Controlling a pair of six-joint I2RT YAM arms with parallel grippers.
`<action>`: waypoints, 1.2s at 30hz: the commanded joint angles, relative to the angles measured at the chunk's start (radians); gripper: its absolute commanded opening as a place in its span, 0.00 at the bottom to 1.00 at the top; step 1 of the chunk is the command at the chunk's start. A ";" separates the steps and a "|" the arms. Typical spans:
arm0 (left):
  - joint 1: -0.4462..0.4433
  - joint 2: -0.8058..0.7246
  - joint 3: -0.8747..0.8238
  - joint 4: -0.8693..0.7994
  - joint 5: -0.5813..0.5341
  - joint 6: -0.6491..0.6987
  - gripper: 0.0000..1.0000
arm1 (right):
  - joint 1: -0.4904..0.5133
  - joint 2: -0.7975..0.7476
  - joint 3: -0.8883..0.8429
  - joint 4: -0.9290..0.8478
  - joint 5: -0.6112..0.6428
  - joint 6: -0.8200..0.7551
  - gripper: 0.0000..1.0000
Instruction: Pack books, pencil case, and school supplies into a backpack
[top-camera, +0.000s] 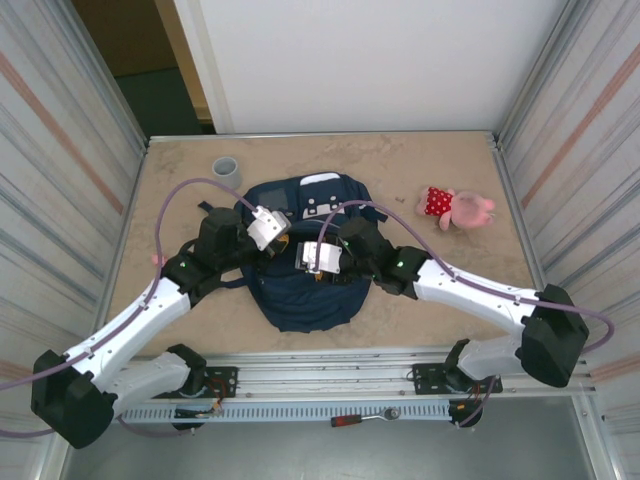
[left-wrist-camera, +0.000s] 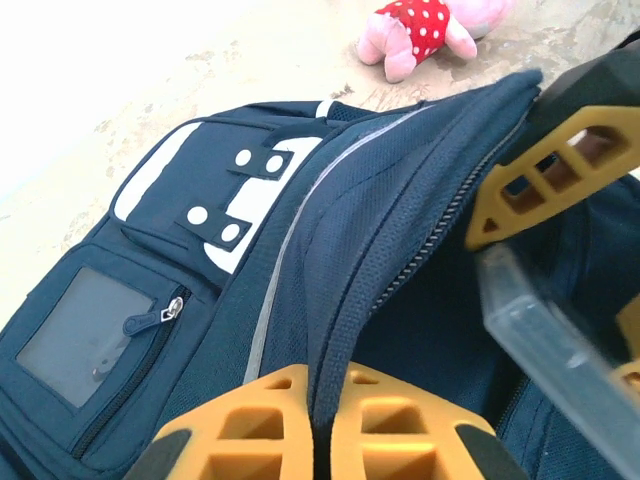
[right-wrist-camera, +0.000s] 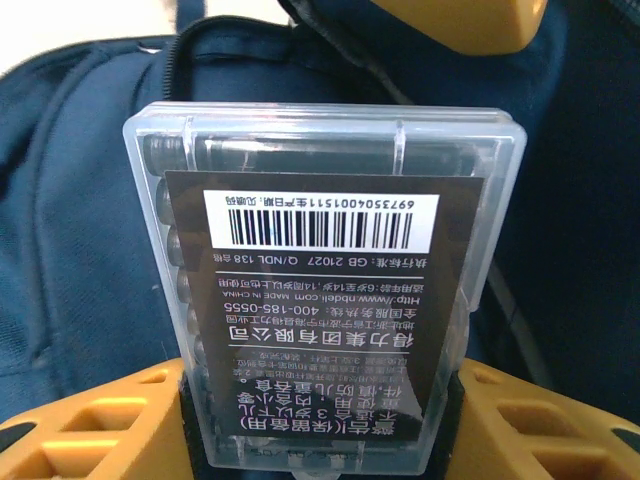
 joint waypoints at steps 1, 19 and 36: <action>0.004 -0.032 0.060 0.067 0.082 -0.021 0.04 | -0.002 0.032 0.047 0.082 0.070 -0.091 0.51; 0.012 -0.040 0.058 0.067 0.034 -0.019 0.04 | -0.050 0.086 0.056 0.080 0.146 0.064 0.68; 0.012 -0.026 0.025 -0.091 0.227 0.271 0.07 | -0.100 -0.284 -0.095 0.099 -0.001 0.407 0.63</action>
